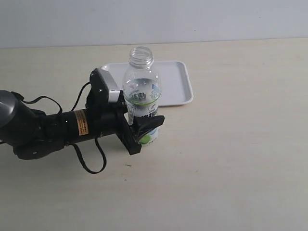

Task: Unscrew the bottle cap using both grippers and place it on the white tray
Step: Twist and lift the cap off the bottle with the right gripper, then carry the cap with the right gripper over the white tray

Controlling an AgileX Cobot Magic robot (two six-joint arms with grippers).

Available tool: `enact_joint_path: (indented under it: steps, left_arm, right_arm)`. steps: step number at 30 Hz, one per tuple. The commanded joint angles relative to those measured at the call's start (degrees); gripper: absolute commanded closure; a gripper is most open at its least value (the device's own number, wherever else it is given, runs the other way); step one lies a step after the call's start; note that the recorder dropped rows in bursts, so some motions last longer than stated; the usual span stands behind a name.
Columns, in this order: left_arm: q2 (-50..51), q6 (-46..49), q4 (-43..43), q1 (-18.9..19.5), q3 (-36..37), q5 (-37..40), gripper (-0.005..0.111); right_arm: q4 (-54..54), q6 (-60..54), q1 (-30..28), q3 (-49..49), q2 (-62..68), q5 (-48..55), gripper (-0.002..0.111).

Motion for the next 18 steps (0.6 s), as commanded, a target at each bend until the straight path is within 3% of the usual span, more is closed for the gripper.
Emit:
enact_joint_path:
  steps: [1, 9, 18]
  left_arm:
    - [-1.5, 0.8, -1.6, 1.3, 1.5, -3.6, 0.107]
    - [-1.5, -0.3, -1.4, 2.1, 1.9, -3.6, 0.107]
    - [-1.3, -0.3, -1.4, 2.1, 1.9, -3.6, 0.107]
  right_arm:
    - [0.1, 4.3, -0.4, 0.0, 6.4, -2.7, 0.108]
    - [1.3, 4.8, -0.4, 0.0, 16.0, -8.2, 0.108]
    - [15.2, -2.1, -0.2, 0.0, 22.9, -12.1, 0.108]
